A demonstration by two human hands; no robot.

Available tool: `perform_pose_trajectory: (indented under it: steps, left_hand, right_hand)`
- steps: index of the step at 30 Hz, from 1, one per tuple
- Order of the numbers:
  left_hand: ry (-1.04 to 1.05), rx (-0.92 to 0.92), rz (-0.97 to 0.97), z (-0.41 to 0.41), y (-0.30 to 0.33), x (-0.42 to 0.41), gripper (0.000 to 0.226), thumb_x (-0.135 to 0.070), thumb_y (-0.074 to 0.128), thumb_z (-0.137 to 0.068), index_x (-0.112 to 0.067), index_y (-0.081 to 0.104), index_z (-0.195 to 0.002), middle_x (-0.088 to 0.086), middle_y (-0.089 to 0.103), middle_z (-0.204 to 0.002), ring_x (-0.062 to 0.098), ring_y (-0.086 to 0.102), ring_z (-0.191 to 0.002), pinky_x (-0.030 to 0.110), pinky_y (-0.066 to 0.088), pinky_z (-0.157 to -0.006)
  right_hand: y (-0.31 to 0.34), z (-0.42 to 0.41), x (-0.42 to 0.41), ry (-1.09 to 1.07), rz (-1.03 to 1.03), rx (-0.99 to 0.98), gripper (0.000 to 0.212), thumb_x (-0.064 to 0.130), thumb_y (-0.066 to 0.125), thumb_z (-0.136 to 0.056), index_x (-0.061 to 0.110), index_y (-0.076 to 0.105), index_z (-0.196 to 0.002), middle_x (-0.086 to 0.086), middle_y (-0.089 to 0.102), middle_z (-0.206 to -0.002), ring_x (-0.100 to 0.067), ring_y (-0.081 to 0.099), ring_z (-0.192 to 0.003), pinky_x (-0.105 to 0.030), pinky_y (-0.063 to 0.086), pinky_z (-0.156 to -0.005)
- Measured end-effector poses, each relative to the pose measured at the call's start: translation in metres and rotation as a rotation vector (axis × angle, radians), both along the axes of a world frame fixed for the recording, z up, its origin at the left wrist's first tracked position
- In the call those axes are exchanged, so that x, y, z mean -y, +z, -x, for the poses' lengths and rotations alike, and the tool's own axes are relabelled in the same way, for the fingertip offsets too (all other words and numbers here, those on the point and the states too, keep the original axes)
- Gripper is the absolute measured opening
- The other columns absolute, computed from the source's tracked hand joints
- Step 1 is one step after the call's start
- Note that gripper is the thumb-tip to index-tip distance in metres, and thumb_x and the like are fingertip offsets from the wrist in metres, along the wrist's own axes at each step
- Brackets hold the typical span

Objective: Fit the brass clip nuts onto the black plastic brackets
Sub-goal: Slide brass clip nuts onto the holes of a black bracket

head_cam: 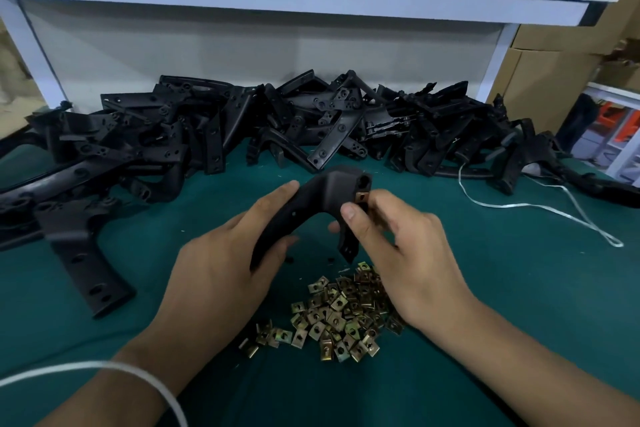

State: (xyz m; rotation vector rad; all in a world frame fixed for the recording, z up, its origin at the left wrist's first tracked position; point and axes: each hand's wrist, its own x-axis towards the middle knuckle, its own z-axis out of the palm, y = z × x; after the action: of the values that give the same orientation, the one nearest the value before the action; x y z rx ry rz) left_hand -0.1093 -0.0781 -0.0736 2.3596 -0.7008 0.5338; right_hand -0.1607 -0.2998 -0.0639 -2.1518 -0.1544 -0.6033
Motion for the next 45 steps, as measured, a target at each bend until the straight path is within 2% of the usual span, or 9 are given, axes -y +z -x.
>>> perform_pose_trajectory:
  steps: [4, 8, 12, 19, 24, 27, 34, 41, 45]
  left_hand:
    - [0.083, -0.097, 0.178, -0.013, -0.006, -0.009, 0.047, -0.050, 0.062, -0.092, -0.047, 0.054, -0.138, -0.026, 0.068, -0.102, -0.009, 0.061, -0.092, 0.014, 0.043, -0.071]
    - [0.100, -0.133, 0.255, -0.013, -0.006, -0.011, 0.033, -0.049, 0.062, -0.095, -0.050, 0.055, -0.127, -0.032, 0.064, -0.097, -0.009, 0.060, -0.088, 0.023, 0.047, -0.065]
    - [0.135, -0.176, 0.321, -0.015, -0.006, -0.012, 0.018, -0.047, 0.061, -0.097, -0.050, 0.058, -0.114, -0.021, 0.065, -0.085, 0.002, 0.062, -0.076, 0.029, 0.044, -0.054]
    - [0.167, -0.254, 0.346, -0.019, -0.007, -0.014, 0.009, -0.048, 0.060, -0.097, -0.043, 0.058, -0.104, -0.014, 0.063, -0.076, 0.008, 0.059, -0.066, 0.034, 0.043, -0.052]
    - [0.151, -0.273, 0.354, -0.018, -0.006, -0.015, 0.006, -0.048, 0.060, -0.098, -0.044, 0.058, -0.102, -0.011, 0.062, -0.073, 0.012, 0.058, -0.063, 0.036, 0.044, -0.051]
    - [0.148, -0.269, 0.347, -0.018, -0.006, -0.015, 0.005, -0.046, 0.061, -0.098, -0.042, 0.058, -0.100, -0.009, 0.061, -0.072, 0.014, 0.058, -0.061, 0.040, 0.045, -0.052]
    - [0.124, -0.277, 0.345, -0.019, -0.006, -0.016, 0.005, -0.047, 0.061, -0.097, -0.044, 0.058, -0.100, -0.007, 0.061, -0.076, 0.015, 0.058, -0.062, 0.039, 0.044, -0.051]
    - [0.070, -0.327, 0.412, -0.021, -0.008, -0.017, 0.018, -0.050, 0.063, -0.095, -0.047, 0.060, -0.113, -0.011, 0.065, -0.077, 0.011, 0.059, -0.064, 0.035, 0.048, -0.058]
    - [0.016, -0.356, 0.439, -0.022, -0.008, -0.017, 0.023, -0.051, 0.064, -0.096, -0.057, 0.058, -0.117, -0.007, 0.067, -0.073, 0.007, 0.057, -0.053, 0.031, 0.047, -0.052]
  right_hand:
    - [-0.005, -0.005, 0.004, 0.124, 0.133, -0.175, 0.021, 0.055, 0.060, -0.101, 0.036, 0.068, -0.107, 0.017, 0.069, -0.101, -0.005, 0.064, -0.099, -0.029, 0.053, -0.082]
    - [-0.008, -0.007, 0.001, 0.153, 0.336, -0.243, 0.031, 0.054, 0.074, -0.090, 0.030, 0.077, -0.110, 0.018, 0.062, -0.106, -0.003, 0.053, -0.113, -0.025, 0.044, -0.099]
    - [-0.004, -0.006, -0.001, 0.234, 0.264, -0.325, 0.009, 0.041, 0.083, -0.088, 0.036, 0.082, -0.096, 0.017, 0.064, -0.101, -0.001, 0.056, -0.110, -0.025, 0.046, -0.097]
    - [-0.006, -0.006, -0.002, 0.308, 0.353, -0.322, 0.007, 0.036, 0.074, -0.096, 0.038, 0.067, -0.098, 0.021, 0.059, -0.107, -0.002, 0.053, -0.113, -0.014, 0.043, -0.089]
    - [-0.011, -0.007, -0.001, 0.318, 0.228, -0.319, 0.011, 0.034, 0.067, -0.102, 0.041, 0.059, -0.098, 0.019, 0.060, -0.103, -0.006, 0.058, -0.099, -0.016, 0.046, -0.080]
    - [-0.010, -0.008, 0.000, 0.317, 0.160, -0.293, 0.008, 0.036, 0.064, -0.103, 0.036, 0.056, -0.100, 0.011, 0.063, -0.097, -0.012, 0.059, -0.091, -0.025, 0.049, -0.076]
    - [-0.009, -0.005, 0.003, 0.328, 0.109, -0.276, 0.006, 0.038, 0.059, -0.104, 0.036, 0.055, -0.100, 0.007, 0.065, -0.104, -0.017, 0.061, -0.101, -0.045, 0.053, -0.088]
    - [-0.002, -0.011, 0.005, 0.318, -0.339, -0.146, 0.027, 0.004, 0.070, -0.098, 0.026, 0.074, -0.113, -0.004, 0.074, -0.102, -0.021, 0.072, -0.097, -0.028, 0.057, -0.089]
    - [0.003, -0.013, 0.009, 0.245, -0.668, -0.127, 0.017, 0.004, 0.073, -0.091, 0.008, 0.076, -0.108, -0.014, 0.078, -0.102, -0.031, 0.077, -0.097, -0.037, 0.062, -0.093]
